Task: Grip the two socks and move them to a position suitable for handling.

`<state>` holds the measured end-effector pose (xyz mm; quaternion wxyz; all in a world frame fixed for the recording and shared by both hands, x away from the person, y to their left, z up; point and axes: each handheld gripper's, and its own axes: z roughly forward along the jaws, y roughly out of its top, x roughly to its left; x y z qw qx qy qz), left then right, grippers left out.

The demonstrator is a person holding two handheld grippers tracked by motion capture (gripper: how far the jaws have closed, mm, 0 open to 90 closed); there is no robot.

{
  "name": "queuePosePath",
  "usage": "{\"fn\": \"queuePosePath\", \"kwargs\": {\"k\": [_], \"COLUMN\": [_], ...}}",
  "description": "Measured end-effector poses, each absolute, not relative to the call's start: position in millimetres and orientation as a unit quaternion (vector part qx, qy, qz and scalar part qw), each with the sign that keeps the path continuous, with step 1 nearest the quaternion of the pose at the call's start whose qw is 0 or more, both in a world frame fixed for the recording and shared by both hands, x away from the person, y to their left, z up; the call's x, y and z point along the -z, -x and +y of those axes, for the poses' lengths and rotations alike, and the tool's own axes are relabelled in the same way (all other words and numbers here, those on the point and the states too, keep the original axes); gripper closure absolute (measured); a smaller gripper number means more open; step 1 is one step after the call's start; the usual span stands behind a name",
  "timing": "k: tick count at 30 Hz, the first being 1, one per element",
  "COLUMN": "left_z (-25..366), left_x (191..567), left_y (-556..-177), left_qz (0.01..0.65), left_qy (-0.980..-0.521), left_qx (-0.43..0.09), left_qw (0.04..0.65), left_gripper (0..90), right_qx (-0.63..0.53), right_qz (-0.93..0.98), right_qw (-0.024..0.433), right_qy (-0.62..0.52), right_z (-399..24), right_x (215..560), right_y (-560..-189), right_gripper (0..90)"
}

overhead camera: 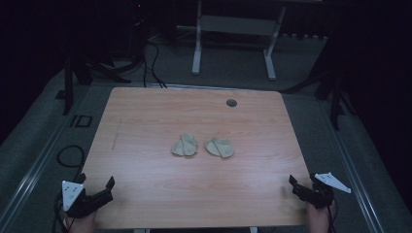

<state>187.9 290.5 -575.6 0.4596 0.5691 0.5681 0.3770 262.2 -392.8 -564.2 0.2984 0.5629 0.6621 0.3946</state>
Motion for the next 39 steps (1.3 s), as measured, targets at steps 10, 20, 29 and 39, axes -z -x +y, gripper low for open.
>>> {"fn": "queuePosePath", "kwargs": {"k": [10,20,29,39], "left_z": [287.0,271.8,263.3,257.3], "left_x": [574.0,573.2,569.3,568.4], "left_y": [-188.8,-190.8,-190.1,-191.4], "left_qz": [0.570,0.540,0.517,0.529], "left_qy": [-0.561,-0.603,-0.615,-0.642], "left_qx": [-0.377,-0.347,-0.327,-0.309], "left_qw": [0.468,0.474,0.497,0.461], "left_gripper": [2.0,2.0,2.0,2.0], "right_qx": [-0.385,-0.394,-0.383,-0.384], "right_qz": [0.677,0.706,0.745,0.754], "right_qw": [0.292,0.265,0.231,0.210], "right_qy": [-0.556,-0.525,-0.496,-0.490], "right_z": [-388.5,-373.5,-351.1,-327.2], "right_x": [564.8,555.8,545.7,540.4], "right_y": [-264.0,-267.2,-280.4,-294.3], "right_gripper": [13.6,13.6,13.6,13.5]}}
